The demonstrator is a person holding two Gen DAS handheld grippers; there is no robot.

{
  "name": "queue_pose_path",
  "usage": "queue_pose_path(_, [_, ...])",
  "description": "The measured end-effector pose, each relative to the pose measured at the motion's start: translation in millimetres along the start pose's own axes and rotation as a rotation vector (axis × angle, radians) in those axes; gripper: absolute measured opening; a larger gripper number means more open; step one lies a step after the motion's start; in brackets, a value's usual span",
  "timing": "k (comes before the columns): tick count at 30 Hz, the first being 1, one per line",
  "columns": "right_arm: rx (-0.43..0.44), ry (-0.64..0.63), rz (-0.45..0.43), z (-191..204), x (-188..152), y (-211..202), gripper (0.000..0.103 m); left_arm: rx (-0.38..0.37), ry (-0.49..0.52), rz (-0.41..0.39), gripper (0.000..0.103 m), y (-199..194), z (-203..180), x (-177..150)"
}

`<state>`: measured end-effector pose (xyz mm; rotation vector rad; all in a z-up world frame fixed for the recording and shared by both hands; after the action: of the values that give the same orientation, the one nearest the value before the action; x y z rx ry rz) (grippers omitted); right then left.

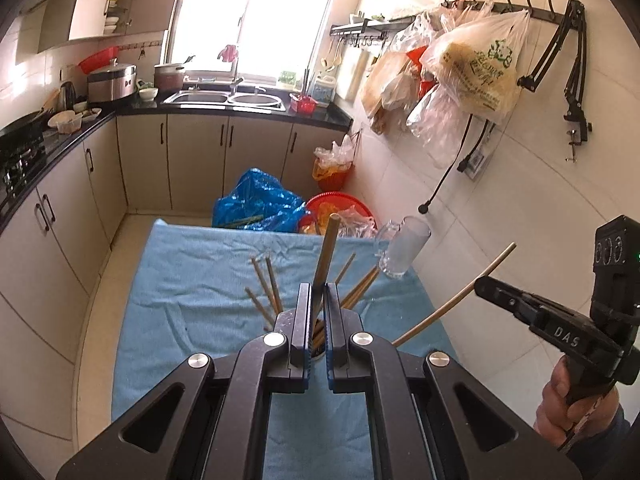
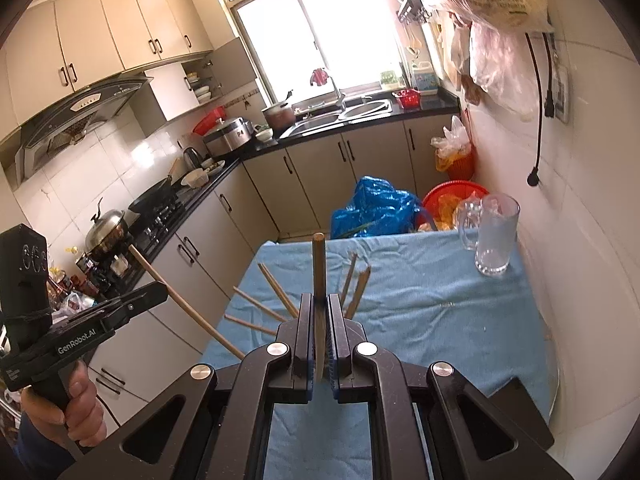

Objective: Organize utensils

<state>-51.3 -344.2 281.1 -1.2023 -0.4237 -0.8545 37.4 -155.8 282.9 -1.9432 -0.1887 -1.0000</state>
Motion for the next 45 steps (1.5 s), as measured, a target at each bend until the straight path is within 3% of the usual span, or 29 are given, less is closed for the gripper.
queue_pose_path(11, [-0.03,0.0,-0.006,2.0,17.6,25.5,0.006,-0.003,-0.018,0.004,0.001,22.7,8.4,24.8])
queue_pose_path(22, [-0.031,0.03,0.019,-7.5,17.9,43.4,0.006,-0.05,-0.026,0.114,0.001,52.7,19.7,11.6])
queue_pose_path(25, [-0.026,0.035,0.024,-8.3,14.6,43.9,0.006,-0.068,-0.017,0.175,0.007,56.5,30.4,-10.3])
queue_pose_path(27, [-0.024,0.038,0.029,-10.5,11.1,43.5,0.006,-0.072,-0.026,0.214,0.029,58.9,43.9,-29.0])
queue_pose_path(28, [-0.025,0.042,0.031,-11.5,9.9,43.4,0.006,-0.073,-0.035,0.235,0.032,61.1,51.2,-39.6])
queue_pose_path(31, [-0.028,0.054,0.038,-15.5,5.8,43.8,0.006,-0.1,-0.065,0.388,0.032,88.5,75.0,-85.8])
queue_pose_path(35, [-0.022,0.07,0.043,-16.9,3.9,44.6,0.006,-0.039,-0.085,0.535,0.032,133.7,93.7,-136.0])
queue_pose_path(40, [-0.018,0.063,0.047,-13.6,1.6,44.9,0.006,0.083,-0.042,0.615,0.032,174.6,102.1,-173.5])
queue_pose_path(45, [-0.023,0.068,0.047,-11.6,-0.4,44.1,0.006,0.095,-0.017,0.656,0.032,197.3,102.0,-180.6])
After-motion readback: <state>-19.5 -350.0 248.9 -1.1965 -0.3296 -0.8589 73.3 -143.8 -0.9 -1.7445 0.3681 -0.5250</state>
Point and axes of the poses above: each gripper's, at about its wrist camera, not at the fingertips, and y roughly the way its jaws point, z to its left, x to its top, the point moved 4 cm from there along y, roughly the way its jaws point, and after that the axes turned 4 degrees about z, right-handed, at the moved point
